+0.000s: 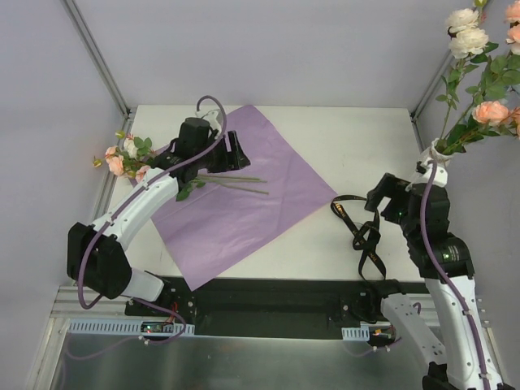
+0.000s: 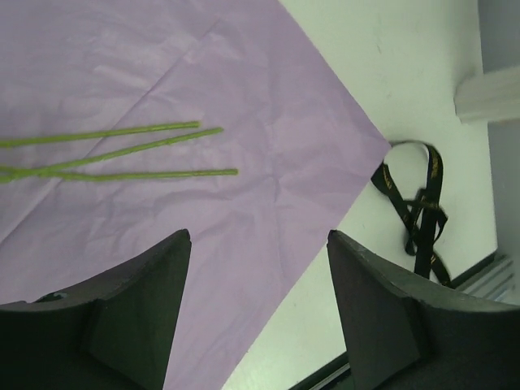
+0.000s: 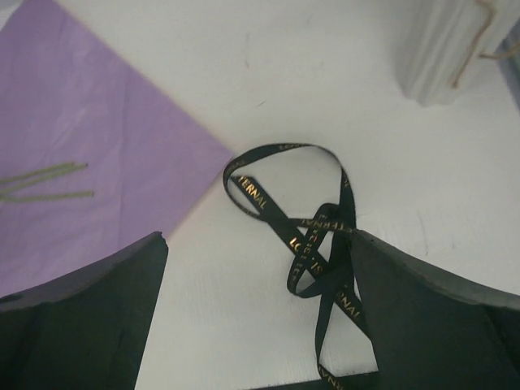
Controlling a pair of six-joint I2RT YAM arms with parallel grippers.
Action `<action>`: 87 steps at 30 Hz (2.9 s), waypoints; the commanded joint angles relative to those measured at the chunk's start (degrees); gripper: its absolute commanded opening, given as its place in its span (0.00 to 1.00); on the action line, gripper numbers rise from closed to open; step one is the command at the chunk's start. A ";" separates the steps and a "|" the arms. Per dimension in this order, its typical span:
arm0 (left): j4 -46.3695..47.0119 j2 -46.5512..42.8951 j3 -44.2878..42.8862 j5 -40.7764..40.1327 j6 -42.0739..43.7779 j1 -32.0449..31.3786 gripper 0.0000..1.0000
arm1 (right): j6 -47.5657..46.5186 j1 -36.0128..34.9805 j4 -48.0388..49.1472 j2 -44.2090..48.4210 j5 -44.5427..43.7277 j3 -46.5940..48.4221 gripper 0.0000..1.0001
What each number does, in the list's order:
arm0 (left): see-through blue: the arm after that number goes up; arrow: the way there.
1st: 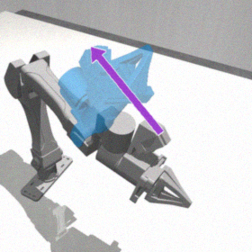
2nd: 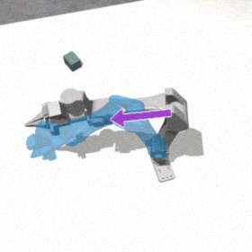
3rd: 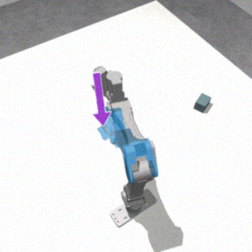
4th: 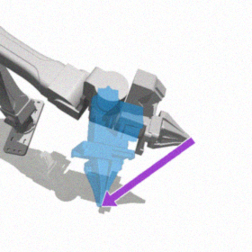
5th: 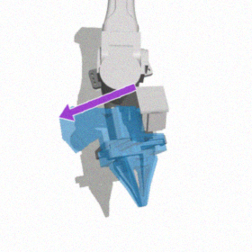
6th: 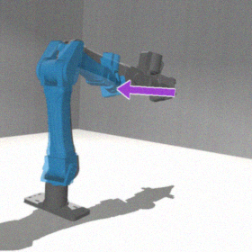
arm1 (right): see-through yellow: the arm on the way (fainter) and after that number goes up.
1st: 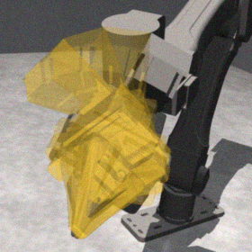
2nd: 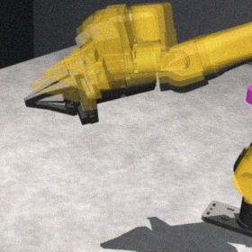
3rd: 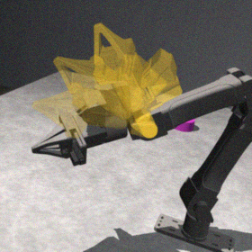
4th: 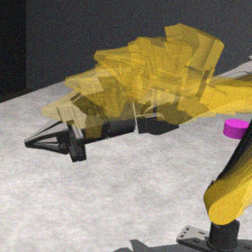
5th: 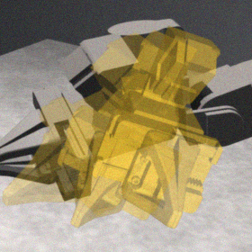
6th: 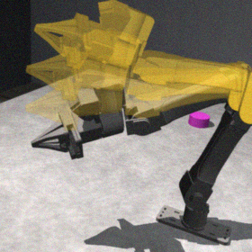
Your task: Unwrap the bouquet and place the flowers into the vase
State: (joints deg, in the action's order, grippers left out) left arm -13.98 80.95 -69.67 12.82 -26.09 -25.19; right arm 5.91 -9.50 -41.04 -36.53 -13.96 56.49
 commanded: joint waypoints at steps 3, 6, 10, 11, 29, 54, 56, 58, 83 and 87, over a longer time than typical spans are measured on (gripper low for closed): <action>2.80 -1.66 11.45 -4.29 -22.93 10.85 0.67 | -1.43 -5.62 1.40 2.78 3.93 -5.42 0.97; 9.02 -2.81 18.14 -4.99 -31.02 13.93 0.68 | -3.00 -5.71 2.54 3.66 5.87 -7.88 0.97; 17.98 -2.38 24.04 -7.28 -42.25 14.20 0.66 | -4.77 -5.71 2.98 5.15 7.19 -9.47 0.97; 19.33 -1.76 24.92 -7.46 -44.64 14.20 0.66 | -5.12 -5.71 3.07 5.42 7.36 -9.64 0.97; 34.72 14.59 26.43 -18.71 -62.86 14.73 0.41 | -5.56 -5.80 3.68 9.02 8.95 -10.17 0.97; 36.30 17.67 25.37 -18.80 -63.65 15.08 0.14 | -5.56 -5.88 4.39 6.92 8.42 -10.26 0.97; 36.30 17.84 25.37 -18.71 -63.91 15.08 0.14 | -5.56 -5.80 4.39 7.00 8.33 -10.26 0.97; 35.87 18.02 25.37 -18.53 -64.79 15.08 0.19 | -5.47 -5.80 4.30 7.09 8.24 -10.17 0.97; 41.84 14.07 28.09 -16.51 -67.51 15.17 0.00 | -5.47 -5.80 3.77 6.39 7.98 -9.64 0.97; 41.75 11.78 28.45 -14.84 -69.36 15.17 0.00 | -5.12 -5.80 3.86 5.86 8.33 -9.47 0.97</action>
State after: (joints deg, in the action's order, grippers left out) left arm 24.60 97.23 -41.85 -3.86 -92.29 -10.72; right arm 0.97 -15.11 -38.39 -29.82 -5.69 46.04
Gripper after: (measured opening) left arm 0.040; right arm 0.967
